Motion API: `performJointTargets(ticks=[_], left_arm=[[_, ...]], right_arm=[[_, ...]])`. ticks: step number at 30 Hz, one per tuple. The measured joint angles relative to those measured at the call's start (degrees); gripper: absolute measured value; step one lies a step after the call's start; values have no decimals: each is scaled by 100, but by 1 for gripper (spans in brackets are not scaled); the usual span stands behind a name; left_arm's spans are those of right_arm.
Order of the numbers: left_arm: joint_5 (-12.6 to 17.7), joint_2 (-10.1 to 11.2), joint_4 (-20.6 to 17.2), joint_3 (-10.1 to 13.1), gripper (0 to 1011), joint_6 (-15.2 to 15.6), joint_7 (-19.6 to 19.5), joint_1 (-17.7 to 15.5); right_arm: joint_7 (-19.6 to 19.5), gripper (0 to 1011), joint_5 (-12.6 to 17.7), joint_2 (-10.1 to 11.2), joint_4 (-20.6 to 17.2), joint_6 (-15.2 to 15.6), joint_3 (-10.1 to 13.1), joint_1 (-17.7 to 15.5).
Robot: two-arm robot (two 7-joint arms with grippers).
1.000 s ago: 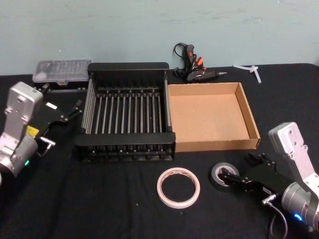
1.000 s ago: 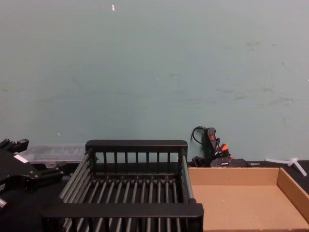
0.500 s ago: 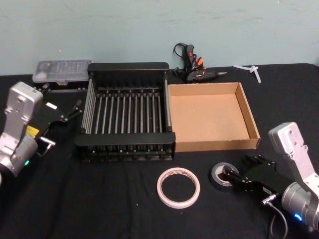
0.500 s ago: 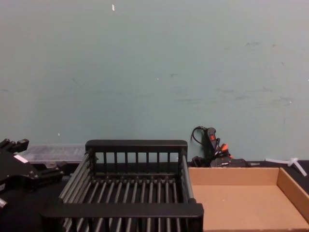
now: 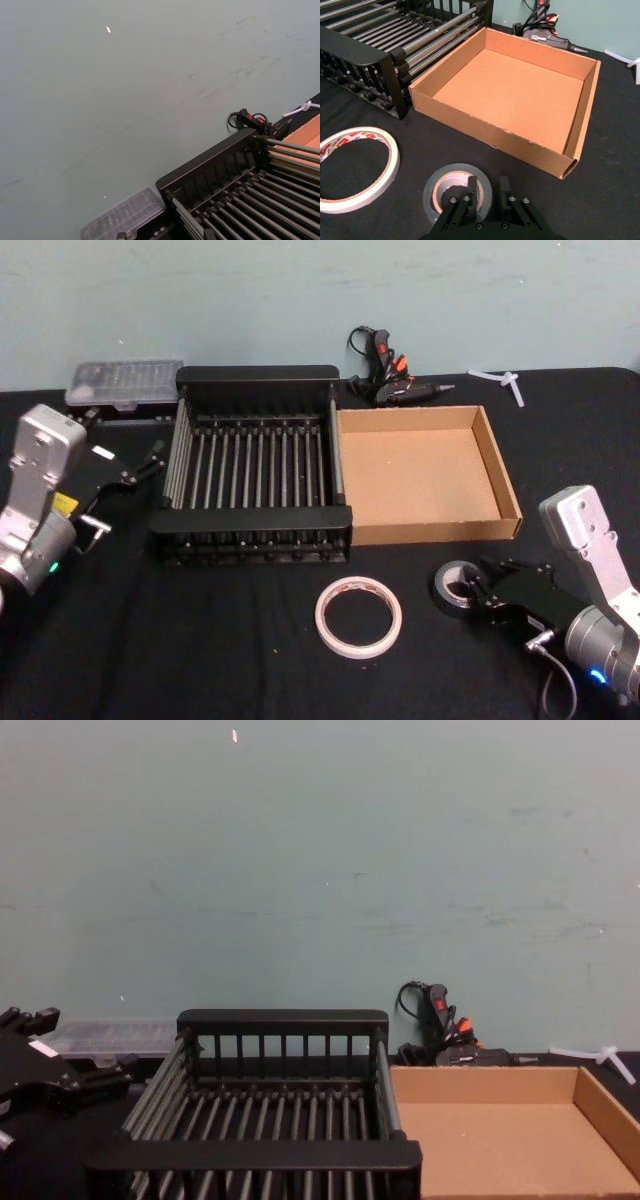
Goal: Pick up the white tape and place it into the black box , Pick up the silver tape and place it into the brown box.
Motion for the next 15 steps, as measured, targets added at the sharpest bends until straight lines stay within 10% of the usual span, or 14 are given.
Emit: performJointTargets(ticks=[15], left_arm=[[0,0,0,0,1001,0,0,0]], right_arm=[[4,139,2,-5,0,-4,6,-1]])
